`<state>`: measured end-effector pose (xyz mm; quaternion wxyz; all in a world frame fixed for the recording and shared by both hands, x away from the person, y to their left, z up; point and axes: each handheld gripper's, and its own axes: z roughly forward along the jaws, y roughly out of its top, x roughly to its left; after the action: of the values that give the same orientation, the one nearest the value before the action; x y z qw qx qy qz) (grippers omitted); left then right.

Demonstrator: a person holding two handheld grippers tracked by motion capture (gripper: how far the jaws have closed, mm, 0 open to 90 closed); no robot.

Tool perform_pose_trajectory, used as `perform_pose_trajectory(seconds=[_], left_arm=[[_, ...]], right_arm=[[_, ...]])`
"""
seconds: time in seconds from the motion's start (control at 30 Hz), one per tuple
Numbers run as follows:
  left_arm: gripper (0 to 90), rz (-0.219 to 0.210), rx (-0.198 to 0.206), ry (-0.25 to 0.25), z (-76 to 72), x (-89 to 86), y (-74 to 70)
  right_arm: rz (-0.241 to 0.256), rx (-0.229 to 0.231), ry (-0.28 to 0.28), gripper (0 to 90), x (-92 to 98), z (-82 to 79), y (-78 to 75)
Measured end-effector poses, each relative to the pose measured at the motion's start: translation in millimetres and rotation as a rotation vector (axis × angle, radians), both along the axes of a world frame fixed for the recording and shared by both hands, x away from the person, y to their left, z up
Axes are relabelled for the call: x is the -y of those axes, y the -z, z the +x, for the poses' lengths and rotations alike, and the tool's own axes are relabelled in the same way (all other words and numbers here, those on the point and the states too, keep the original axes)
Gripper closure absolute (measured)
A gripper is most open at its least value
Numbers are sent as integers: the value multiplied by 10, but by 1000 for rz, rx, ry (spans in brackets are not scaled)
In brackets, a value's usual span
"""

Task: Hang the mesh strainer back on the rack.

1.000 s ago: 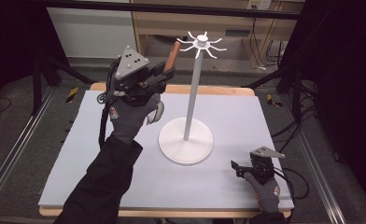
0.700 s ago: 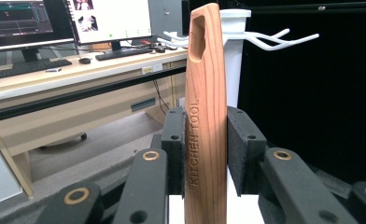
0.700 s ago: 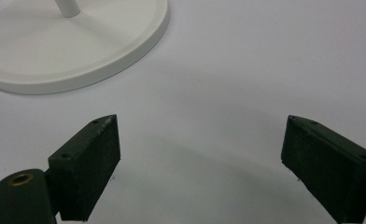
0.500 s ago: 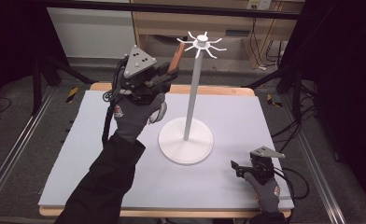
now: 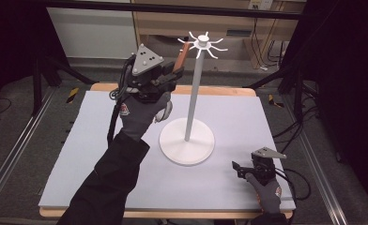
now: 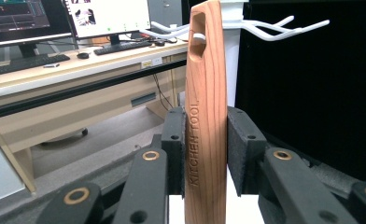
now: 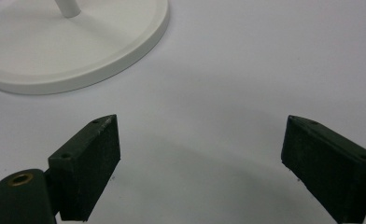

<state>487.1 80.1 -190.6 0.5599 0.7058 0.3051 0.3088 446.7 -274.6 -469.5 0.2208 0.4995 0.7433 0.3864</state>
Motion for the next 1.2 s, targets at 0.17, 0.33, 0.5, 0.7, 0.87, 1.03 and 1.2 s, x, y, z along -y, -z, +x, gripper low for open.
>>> perform_pose_trajectory(seconds=[0.17,0.33,0.5,0.7,0.87,1.03,1.2], left_arm=[[701,-1,-5,3,33,35,28],[701,1,1,-1,34,34,38],[698,-4,-2,0,46,40,53],[695,0,-7,3,59,38,69],[654,1,-5,6,47,1,75],[600,5,-6,17,15,-68,96],[544,21,-8,46,-42,-167,166]], right_arm=[[4,-3,3,120,-4,-2,1],[2,-2,2,119,-4,2,2],[1,-2,1,119,-5,2,3],[1,-3,1,119,-8,2,5],[-4,-6,0,119,-7,9,12],[-3,-2,1,119,-5,8,10],[-2,-11,2,119,-7,8,8]])
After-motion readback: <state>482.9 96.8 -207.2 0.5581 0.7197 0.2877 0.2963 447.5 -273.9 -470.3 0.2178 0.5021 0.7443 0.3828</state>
